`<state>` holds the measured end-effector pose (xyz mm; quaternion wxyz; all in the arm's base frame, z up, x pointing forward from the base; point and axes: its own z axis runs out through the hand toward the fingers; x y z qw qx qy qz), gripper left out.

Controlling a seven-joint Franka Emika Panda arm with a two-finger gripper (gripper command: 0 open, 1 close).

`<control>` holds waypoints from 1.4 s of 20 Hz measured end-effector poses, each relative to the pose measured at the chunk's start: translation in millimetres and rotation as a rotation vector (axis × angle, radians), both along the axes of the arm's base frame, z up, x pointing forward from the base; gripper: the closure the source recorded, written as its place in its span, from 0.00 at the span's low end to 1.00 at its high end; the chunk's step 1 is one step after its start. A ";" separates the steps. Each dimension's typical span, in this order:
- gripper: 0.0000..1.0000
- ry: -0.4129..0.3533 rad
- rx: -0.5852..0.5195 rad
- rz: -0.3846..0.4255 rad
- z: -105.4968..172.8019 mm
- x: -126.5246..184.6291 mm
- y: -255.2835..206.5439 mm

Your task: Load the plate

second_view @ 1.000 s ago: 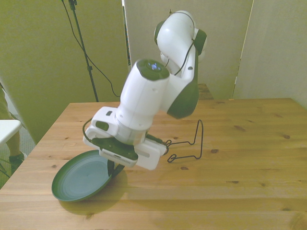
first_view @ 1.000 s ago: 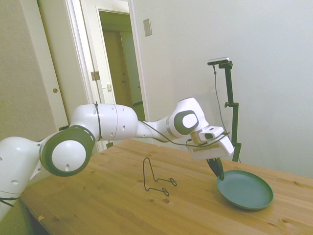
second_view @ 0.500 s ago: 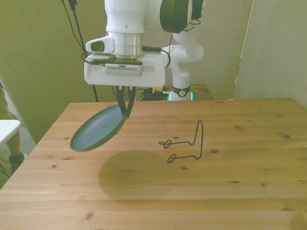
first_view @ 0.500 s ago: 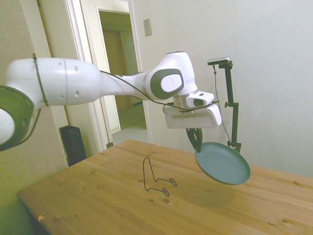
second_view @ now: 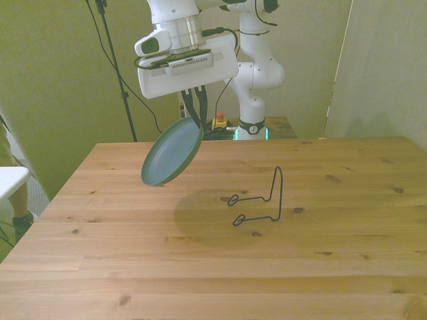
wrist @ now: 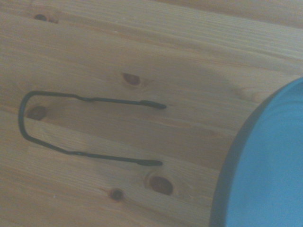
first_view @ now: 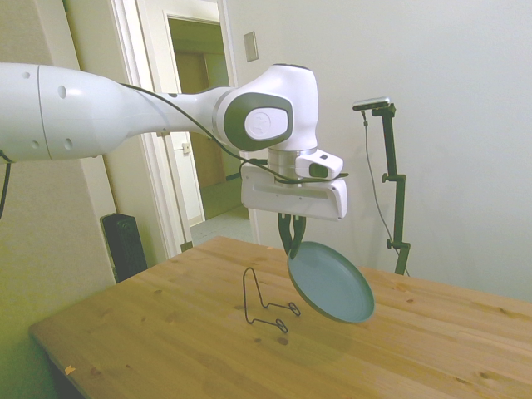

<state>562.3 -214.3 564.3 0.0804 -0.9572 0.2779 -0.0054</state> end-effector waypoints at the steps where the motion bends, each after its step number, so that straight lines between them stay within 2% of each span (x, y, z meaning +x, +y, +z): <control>1: 1.00 -0.002 0.016 0.010 -1.0 3.0 7.3; 8: 1.00 -0.026 0.184 0.123 -6.3 11.7 54.6; 14: 1.00 -0.027 0.295 0.222 -26.3 -5.0 88.9; 22: 1.00 -0.068 0.347 0.262 -25.4 -17.6 89.5; 28: 1.00 -0.093 0.419 0.279 -49.9 -12.9 104.2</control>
